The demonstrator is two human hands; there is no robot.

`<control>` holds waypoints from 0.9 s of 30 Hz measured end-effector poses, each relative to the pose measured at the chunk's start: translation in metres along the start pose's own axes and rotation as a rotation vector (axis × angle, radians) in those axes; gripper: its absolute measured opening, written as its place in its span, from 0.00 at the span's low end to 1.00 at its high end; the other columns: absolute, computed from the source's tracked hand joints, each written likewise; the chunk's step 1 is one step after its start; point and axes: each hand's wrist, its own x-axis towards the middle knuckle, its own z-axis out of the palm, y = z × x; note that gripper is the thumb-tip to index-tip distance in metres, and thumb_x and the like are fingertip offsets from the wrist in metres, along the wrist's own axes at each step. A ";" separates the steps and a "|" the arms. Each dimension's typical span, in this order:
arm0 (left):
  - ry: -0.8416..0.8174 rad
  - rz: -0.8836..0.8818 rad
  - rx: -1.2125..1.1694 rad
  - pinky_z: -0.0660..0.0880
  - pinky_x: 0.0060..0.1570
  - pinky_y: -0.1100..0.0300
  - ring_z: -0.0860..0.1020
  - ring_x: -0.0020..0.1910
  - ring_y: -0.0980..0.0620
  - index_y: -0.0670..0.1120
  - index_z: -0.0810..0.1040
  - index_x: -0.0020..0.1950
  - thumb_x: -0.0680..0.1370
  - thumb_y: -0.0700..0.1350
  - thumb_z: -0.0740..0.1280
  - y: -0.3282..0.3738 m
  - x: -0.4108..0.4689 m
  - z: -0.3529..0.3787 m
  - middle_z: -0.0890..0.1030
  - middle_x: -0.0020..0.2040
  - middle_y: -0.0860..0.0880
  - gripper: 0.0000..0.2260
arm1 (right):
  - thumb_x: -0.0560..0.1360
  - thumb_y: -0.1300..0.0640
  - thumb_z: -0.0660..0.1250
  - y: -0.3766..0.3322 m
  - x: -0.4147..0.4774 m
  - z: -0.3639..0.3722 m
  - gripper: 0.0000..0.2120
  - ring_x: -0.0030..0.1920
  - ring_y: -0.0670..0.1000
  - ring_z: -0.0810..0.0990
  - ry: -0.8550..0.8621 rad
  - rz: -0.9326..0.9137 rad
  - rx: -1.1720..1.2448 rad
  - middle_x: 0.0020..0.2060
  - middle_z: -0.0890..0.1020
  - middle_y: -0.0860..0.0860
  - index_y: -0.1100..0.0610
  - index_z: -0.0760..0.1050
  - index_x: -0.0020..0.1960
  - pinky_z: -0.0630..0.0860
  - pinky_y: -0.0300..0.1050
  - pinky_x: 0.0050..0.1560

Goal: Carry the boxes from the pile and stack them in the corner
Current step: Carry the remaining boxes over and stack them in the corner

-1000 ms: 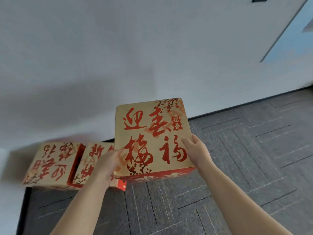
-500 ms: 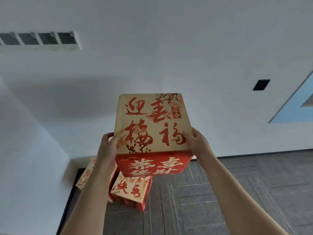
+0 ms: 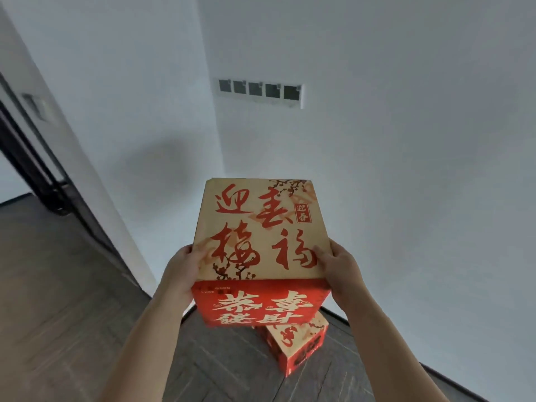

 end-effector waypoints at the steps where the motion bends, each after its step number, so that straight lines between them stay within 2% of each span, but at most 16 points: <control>1: 0.043 -0.002 -0.019 0.81 0.53 0.36 0.86 0.47 0.39 0.45 0.78 0.60 0.77 0.52 0.74 -0.001 -0.010 -0.013 0.87 0.49 0.43 0.17 | 0.85 0.53 0.66 0.000 -0.005 0.010 0.09 0.47 0.54 0.89 -0.049 -0.004 -0.015 0.49 0.89 0.51 0.50 0.78 0.64 0.87 0.58 0.51; 4: 0.179 -0.007 -0.071 0.80 0.54 0.35 0.86 0.48 0.38 0.43 0.79 0.60 0.78 0.48 0.73 -0.005 -0.042 -0.058 0.87 0.50 0.41 0.13 | 0.85 0.52 0.65 -0.002 -0.023 0.047 0.09 0.46 0.54 0.89 -0.179 -0.022 -0.058 0.49 0.89 0.51 0.50 0.77 0.63 0.87 0.58 0.51; 6: 0.264 -0.009 -0.112 0.80 0.54 0.33 0.86 0.49 0.38 0.43 0.79 0.61 0.77 0.48 0.74 -0.009 -0.063 -0.091 0.87 0.50 0.41 0.15 | 0.85 0.51 0.65 -0.004 -0.038 0.077 0.09 0.46 0.54 0.89 -0.260 -0.044 -0.095 0.49 0.89 0.50 0.50 0.77 0.64 0.87 0.57 0.49; 8: 0.344 -0.010 -0.154 0.79 0.55 0.33 0.86 0.48 0.38 0.43 0.79 0.61 0.74 0.50 0.75 -0.015 -0.082 -0.127 0.87 0.49 0.41 0.19 | 0.85 0.51 0.65 -0.007 -0.055 0.111 0.07 0.45 0.53 0.89 -0.335 -0.059 -0.114 0.48 0.89 0.50 0.49 0.77 0.62 0.87 0.50 0.43; 11: 0.493 -0.015 -0.213 0.81 0.54 0.39 0.86 0.45 0.40 0.44 0.81 0.55 0.77 0.53 0.72 -0.021 -0.117 -0.178 0.87 0.42 0.44 0.14 | 0.85 0.53 0.65 -0.007 -0.086 0.166 0.04 0.41 0.50 0.89 -0.454 -0.061 -0.112 0.45 0.89 0.49 0.48 0.78 0.57 0.84 0.44 0.36; 15: 0.653 -0.027 -0.323 0.78 0.45 0.50 0.80 0.42 0.44 0.46 0.76 0.48 0.82 0.53 0.65 -0.032 -0.158 -0.249 0.81 0.43 0.44 0.11 | 0.84 0.53 0.67 0.004 -0.134 0.248 0.07 0.44 0.53 0.90 -0.576 -0.058 -0.173 0.46 0.89 0.50 0.51 0.79 0.61 0.87 0.53 0.44; 16: 0.697 -0.044 -0.338 0.78 0.46 0.49 0.80 0.43 0.44 0.46 0.76 0.48 0.82 0.54 0.64 -0.039 -0.165 -0.273 0.81 0.44 0.44 0.11 | 0.84 0.53 0.67 0.007 -0.148 0.272 0.08 0.45 0.53 0.90 -0.605 -0.061 -0.192 0.46 0.89 0.50 0.51 0.80 0.62 0.87 0.55 0.47; 18: 0.795 -0.060 -0.348 0.80 0.53 0.43 0.81 0.48 0.41 0.46 0.77 0.51 0.82 0.57 0.63 -0.055 -0.179 -0.328 0.82 0.49 0.42 0.14 | 0.84 0.52 0.66 0.015 -0.179 0.321 0.09 0.45 0.54 0.89 -0.661 -0.067 -0.225 0.47 0.89 0.49 0.51 0.80 0.62 0.87 0.58 0.50; 20: 0.879 -0.099 -0.363 0.79 0.57 0.38 0.82 0.52 0.38 0.46 0.78 0.54 0.81 0.60 0.63 -0.074 -0.192 -0.391 0.82 0.53 0.40 0.17 | 0.85 0.50 0.64 0.025 -0.215 0.374 0.09 0.44 0.53 0.89 -0.711 -0.081 -0.243 0.46 0.89 0.48 0.49 0.80 0.61 0.87 0.55 0.47; 21: 0.919 -0.123 -0.368 0.79 0.57 0.38 0.82 0.52 0.38 0.46 0.78 0.55 0.81 0.60 0.64 -0.080 -0.200 -0.422 0.82 0.53 0.40 0.18 | 0.85 0.50 0.63 0.030 -0.235 0.400 0.09 0.44 0.52 0.89 -0.732 -0.084 -0.244 0.46 0.89 0.48 0.48 0.80 0.60 0.87 0.54 0.47; 24: 1.012 -0.115 -0.463 0.80 0.55 0.41 0.82 0.49 0.40 0.46 0.77 0.52 0.83 0.56 0.64 -0.087 -0.230 -0.504 0.81 0.49 0.42 0.13 | 0.86 0.48 0.61 0.045 -0.296 0.478 0.10 0.47 0.55 0.88 -0.791 -0.093 -0.268 0.47 0.88 0.49 0.48 0.80 0.59 0.86 0.60 0.53; 27: 1.104 -0.112 -0.515 0.81 0.52 0.43 0.82 0.47 0.40 0.43 0.77 0.53 0.83 0.52 0.64 -0.093 -0.256 -0.579 0.81 0.48 0.42 0.11 | 0.85 0.46 0.62 0.056 -0.350 0.548 0.10 0.47 0.54 0.89 -0.843 -0.094 -0.280 0.45 0.89 0.47 0.47 0.80 0.56 0.86 0.62 0.52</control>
